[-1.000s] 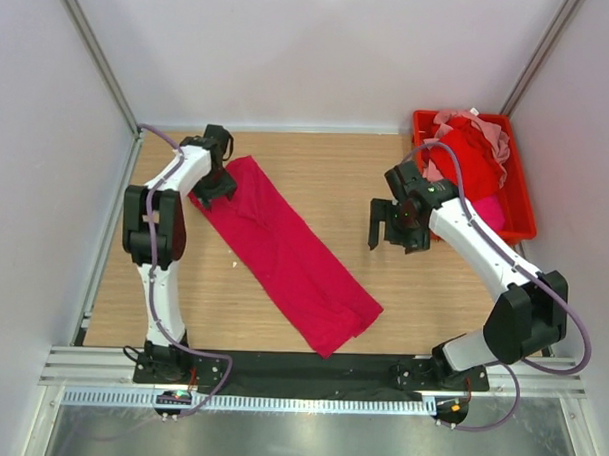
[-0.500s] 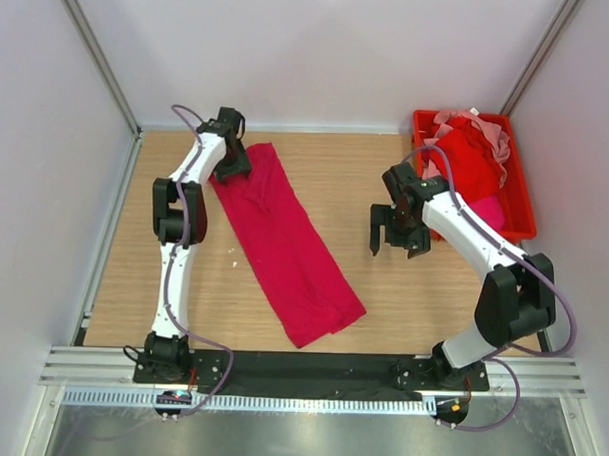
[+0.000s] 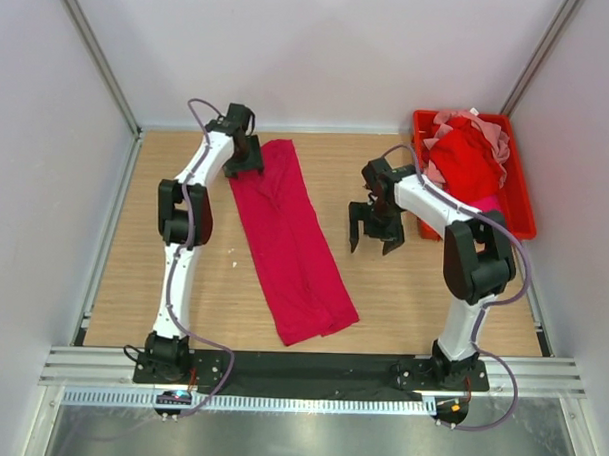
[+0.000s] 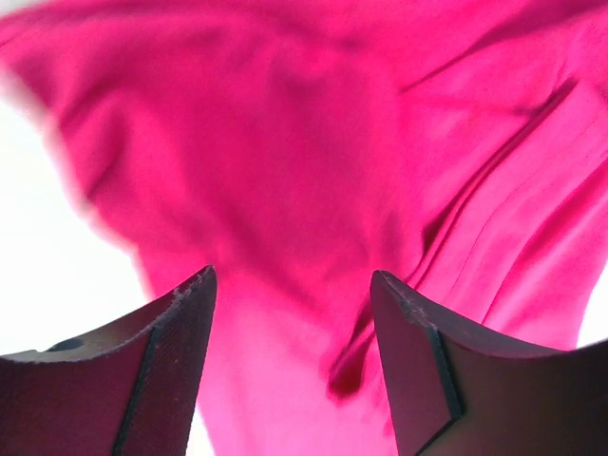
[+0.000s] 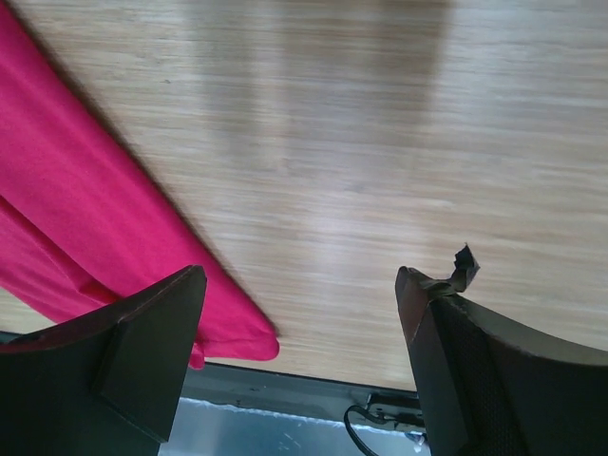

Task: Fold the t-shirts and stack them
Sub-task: Fold the tshirt

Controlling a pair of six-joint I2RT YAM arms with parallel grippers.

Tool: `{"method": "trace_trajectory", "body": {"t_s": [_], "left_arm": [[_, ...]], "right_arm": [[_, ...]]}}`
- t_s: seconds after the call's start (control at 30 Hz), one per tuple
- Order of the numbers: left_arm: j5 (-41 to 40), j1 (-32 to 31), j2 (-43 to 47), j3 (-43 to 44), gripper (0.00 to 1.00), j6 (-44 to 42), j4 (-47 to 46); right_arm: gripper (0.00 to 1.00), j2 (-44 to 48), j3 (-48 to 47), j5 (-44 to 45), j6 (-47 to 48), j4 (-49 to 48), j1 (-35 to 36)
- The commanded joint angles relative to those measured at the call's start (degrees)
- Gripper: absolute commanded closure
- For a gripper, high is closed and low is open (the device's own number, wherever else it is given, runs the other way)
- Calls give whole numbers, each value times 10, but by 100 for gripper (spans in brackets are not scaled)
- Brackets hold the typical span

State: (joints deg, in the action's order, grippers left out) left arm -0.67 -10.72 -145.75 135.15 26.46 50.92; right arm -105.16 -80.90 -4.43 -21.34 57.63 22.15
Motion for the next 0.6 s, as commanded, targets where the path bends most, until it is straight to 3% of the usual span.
{"method": "trace_trajectory", "body": {"t_s": [0.0,0.13,0.23,0.4,0.57], "left_arm": [[-100,6,123,-1,32,33,48],[-109,13,212,-51,29,29,54],[-67,12,267,-106,31,41,48],[77,12,316,-257,38,88,4],[111,2,374,-390,36,134,-95]], "right_arm": [[12,-28,-13,-68,20,-16,7],[17,-40,7,-115,20,-38,7],[20,-31,40,-147,14,-61,12],[23,9,120,-197,-4,-118,14],[23,30,183,-212,-1,-146,14]]}}
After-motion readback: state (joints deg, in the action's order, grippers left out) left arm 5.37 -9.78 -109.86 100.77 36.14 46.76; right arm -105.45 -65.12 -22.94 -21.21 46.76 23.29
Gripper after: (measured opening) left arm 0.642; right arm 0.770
